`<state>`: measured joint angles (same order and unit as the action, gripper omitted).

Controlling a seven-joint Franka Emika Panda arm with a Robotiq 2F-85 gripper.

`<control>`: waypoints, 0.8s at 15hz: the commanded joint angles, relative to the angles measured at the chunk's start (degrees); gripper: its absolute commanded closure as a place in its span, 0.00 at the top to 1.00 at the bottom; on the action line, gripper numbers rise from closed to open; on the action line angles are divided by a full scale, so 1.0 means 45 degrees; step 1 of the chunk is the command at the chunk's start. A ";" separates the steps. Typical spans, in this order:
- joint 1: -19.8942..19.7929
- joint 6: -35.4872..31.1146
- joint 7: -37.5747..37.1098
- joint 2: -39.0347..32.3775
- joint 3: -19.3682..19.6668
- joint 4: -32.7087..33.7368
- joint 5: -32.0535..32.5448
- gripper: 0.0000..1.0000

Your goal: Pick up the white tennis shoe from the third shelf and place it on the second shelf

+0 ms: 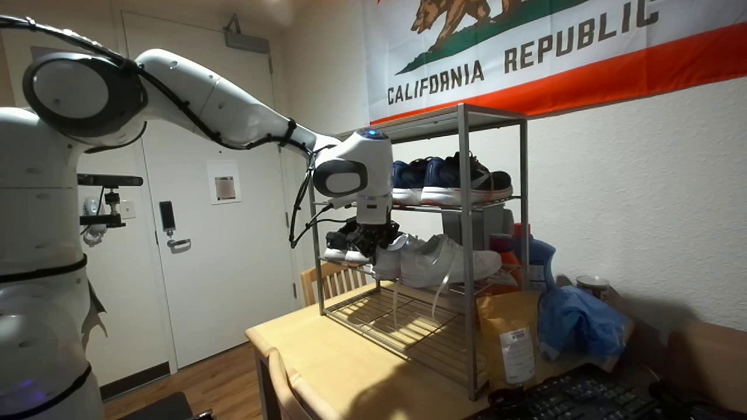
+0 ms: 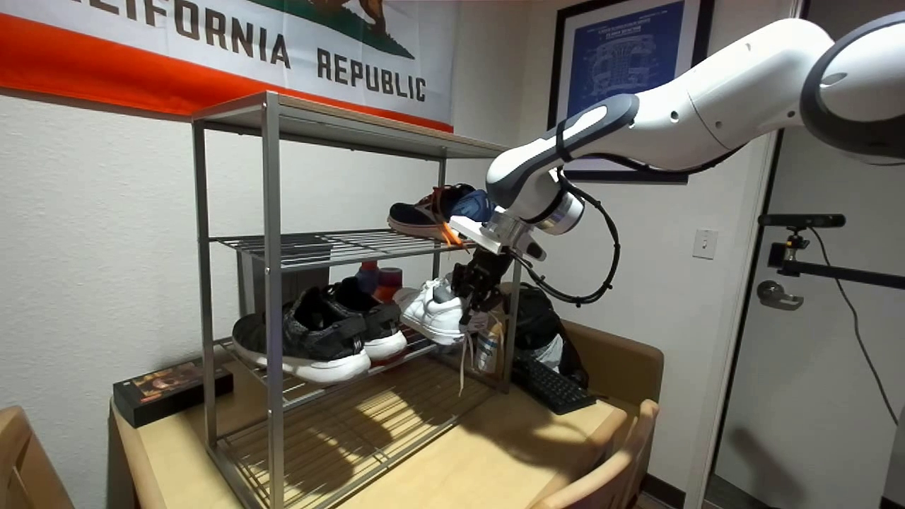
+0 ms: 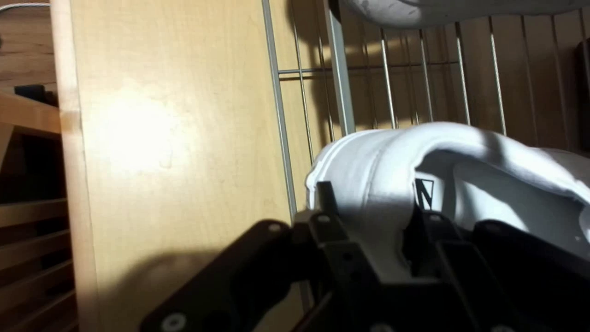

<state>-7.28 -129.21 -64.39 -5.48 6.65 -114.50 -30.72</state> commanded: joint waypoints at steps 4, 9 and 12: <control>-0.0107 -0.0168 0.0165 0.0491 0.0105 -0.0083 -0.0404 0.89; 0.0069 -0.1232 0.0190 0.1802 0.0056 -0.2068 0.0533 1.00; 0.0105 -0.2364 0.0148 0.3065 -0.0019 -0.3975 0.1183 1.00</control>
<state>-7.16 -135.10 -64.30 0.51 6.88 -122.34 -27.48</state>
